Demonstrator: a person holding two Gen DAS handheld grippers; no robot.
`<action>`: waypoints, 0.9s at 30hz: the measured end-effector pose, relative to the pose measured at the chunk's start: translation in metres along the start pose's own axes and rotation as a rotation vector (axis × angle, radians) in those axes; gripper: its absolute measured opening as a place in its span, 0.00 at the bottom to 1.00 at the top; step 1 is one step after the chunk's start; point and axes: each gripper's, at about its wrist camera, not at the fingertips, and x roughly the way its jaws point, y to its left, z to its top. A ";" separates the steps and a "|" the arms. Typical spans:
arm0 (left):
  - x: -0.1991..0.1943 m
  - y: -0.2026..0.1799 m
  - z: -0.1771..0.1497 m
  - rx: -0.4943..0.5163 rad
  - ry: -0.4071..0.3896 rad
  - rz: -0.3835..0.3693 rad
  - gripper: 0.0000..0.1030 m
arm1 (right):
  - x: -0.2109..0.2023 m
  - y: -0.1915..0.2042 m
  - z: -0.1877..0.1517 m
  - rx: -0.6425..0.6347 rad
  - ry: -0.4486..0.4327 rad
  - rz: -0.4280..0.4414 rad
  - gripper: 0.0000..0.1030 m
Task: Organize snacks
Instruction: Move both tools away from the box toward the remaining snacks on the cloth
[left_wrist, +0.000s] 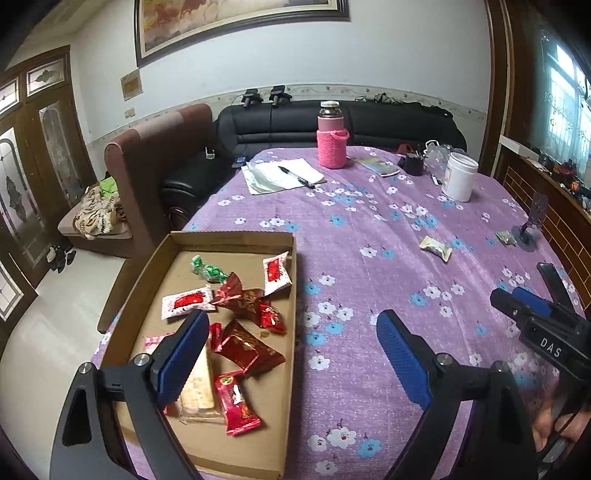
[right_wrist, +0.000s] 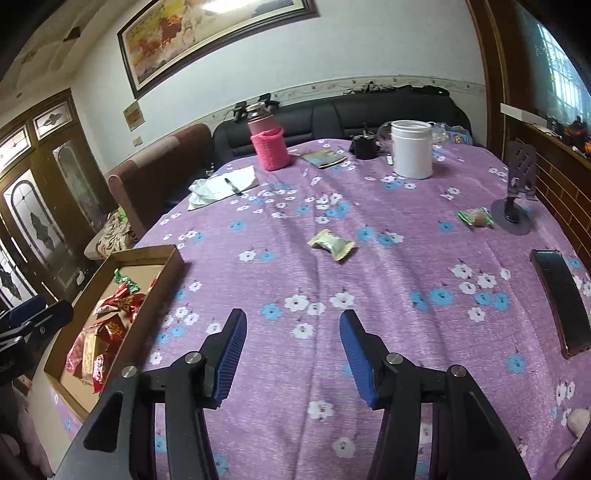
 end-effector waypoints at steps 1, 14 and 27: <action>0.001 -0.001 0.000 0.003 0.002 -0.003 0.89 | 0.000 -0.004 0.000 0.004 0.001 -0.005 0.55; 0.024 -0.038 -0.009 0.027 0.134 -0.267 0.89 | -0.020 -0.080 0.008 0.122 -0.054 -0.124 0.55; 0.093 -0.096 -0.032 0.061 0.303 -0.368 0.89 | -0.001 -0.176 0.058 0.262 -0.076 -0.250 0.54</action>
